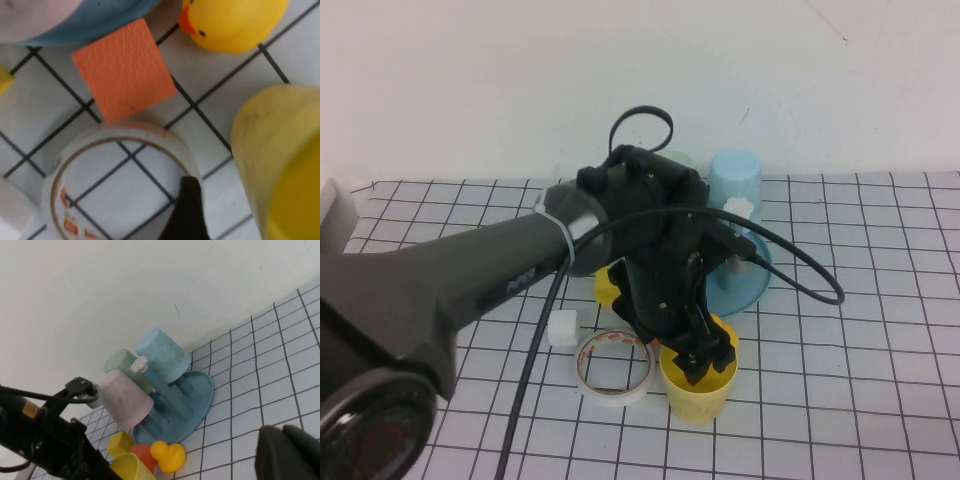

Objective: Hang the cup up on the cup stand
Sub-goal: Pick up the cup from the table

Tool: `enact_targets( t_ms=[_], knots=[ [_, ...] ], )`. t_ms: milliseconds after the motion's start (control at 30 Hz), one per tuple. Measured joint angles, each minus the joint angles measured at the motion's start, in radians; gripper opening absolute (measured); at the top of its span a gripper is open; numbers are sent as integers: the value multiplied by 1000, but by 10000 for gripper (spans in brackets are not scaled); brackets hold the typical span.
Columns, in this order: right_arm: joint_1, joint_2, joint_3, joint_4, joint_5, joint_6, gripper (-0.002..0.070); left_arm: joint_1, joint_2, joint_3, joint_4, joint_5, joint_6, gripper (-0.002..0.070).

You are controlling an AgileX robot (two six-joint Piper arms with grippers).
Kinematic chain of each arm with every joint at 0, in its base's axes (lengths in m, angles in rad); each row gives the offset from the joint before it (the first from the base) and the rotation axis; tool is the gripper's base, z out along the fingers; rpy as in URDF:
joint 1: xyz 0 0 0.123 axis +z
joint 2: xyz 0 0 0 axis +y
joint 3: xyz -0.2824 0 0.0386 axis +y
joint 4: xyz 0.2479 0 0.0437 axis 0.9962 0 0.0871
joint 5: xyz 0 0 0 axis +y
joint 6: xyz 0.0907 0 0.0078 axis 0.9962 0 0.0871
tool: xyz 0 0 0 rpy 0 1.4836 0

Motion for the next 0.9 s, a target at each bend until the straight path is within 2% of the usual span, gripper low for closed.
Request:
enact_targets(
  t_ms=[67,133,300,333,400,500,667,900],
  knots=[
    [0,0,0,0,0,-4,-1,0,15,0,0,-18,-7,528],
    [0,0,0,0,0,-4,-1,0,25,-1,-1,-35,-9,461],
    [0,0,0,0,2,-6,-1,0,40,-2,-3,-65,-11,142],
    [0,0,0,0,2,-6,-1,0,43,-2,-3,-70,-11,93],
    [0,0,0,0,2,-6,-1,0,49,-2,-3,-74,-9,43],
    [0,0,0,0,2,-7,-1,0,49,-2,-5,-77,-2,13],
    [0,0,0,0,2,-7,-1,0,9,-2,-5,-84,28,8],
    [0,0,0,0,4,-8,-1,0,-207,18,-5,-42,120,7]
  ],
)
